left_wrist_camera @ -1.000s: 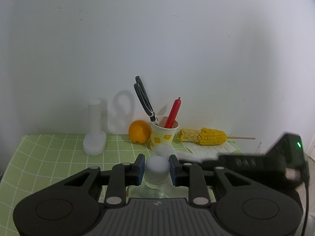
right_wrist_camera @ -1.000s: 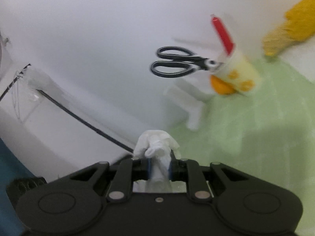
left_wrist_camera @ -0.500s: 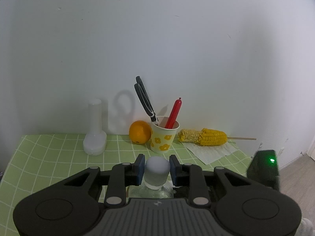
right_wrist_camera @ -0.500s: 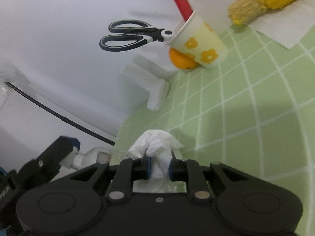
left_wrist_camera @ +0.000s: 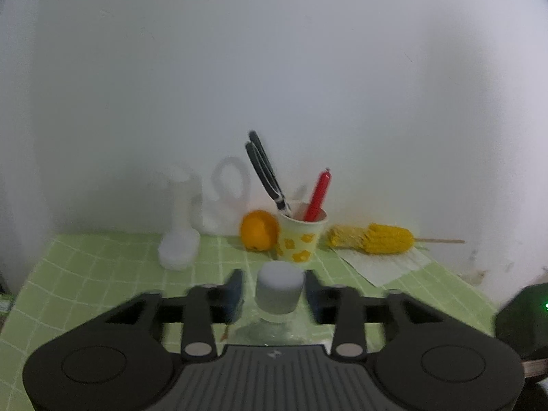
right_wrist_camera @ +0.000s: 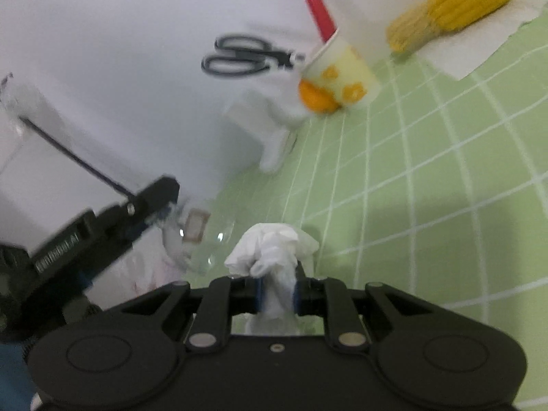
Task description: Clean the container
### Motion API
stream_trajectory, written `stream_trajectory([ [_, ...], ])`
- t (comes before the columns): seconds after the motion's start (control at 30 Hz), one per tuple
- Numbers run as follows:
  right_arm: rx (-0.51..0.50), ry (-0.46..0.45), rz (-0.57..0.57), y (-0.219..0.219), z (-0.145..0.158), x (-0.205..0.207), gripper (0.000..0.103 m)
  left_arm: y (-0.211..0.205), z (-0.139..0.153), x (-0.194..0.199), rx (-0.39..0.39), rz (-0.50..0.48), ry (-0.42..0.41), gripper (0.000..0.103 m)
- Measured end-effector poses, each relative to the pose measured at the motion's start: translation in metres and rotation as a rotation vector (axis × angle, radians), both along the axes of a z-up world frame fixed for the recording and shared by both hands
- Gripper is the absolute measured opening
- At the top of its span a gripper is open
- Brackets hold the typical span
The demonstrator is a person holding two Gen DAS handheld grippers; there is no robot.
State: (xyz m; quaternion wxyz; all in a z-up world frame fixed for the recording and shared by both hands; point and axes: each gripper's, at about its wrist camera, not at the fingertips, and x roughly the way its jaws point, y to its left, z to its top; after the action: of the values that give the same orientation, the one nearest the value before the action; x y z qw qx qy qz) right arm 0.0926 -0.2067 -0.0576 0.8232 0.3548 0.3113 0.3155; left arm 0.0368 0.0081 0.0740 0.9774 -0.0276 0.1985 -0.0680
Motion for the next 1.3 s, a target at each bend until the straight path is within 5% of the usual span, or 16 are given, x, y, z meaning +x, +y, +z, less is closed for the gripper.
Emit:
stream_trajectory([
  [0.03,0.014,-0.01,-0.013,-0.004,0.0,-0.001,0.016,-0.003,-0.002,-0.002,0.014,0.02,-0.017,0.076],
  [0.1,0.035,-0.012,-0.042,-0.012,-0.001,-0.001,0.016,-0.006,-0.009,-0.009,0.018,0.052,-0.053,0.084],
  [0.4,-0.004,-0.015,-0.082,-0.021,-0.004,-0.004,0.016,-0.012,-0.038,-0.007,0.037,0.091,0.0,0.082],
  [0.53,-0.014,-0.021,-0.09,-0.022,-0.003,-0.006,0.016,-0.013,-0.042,-0.003,0.034,0.081,0.009,0.061],
  [0.8,-0.043,-0.052,-0.122,-0.028,0.003,-0.015,0.016,-0.024,-0.043,-0.002,0.043,0.002,-0.003,0.061],
  [1.3,-0.066,-0.046,-0.135,-0.034,0.002,-0.022,0.016,-0.001,-0.043,-0.04,0.171,0.024,0.011,0.077],
])
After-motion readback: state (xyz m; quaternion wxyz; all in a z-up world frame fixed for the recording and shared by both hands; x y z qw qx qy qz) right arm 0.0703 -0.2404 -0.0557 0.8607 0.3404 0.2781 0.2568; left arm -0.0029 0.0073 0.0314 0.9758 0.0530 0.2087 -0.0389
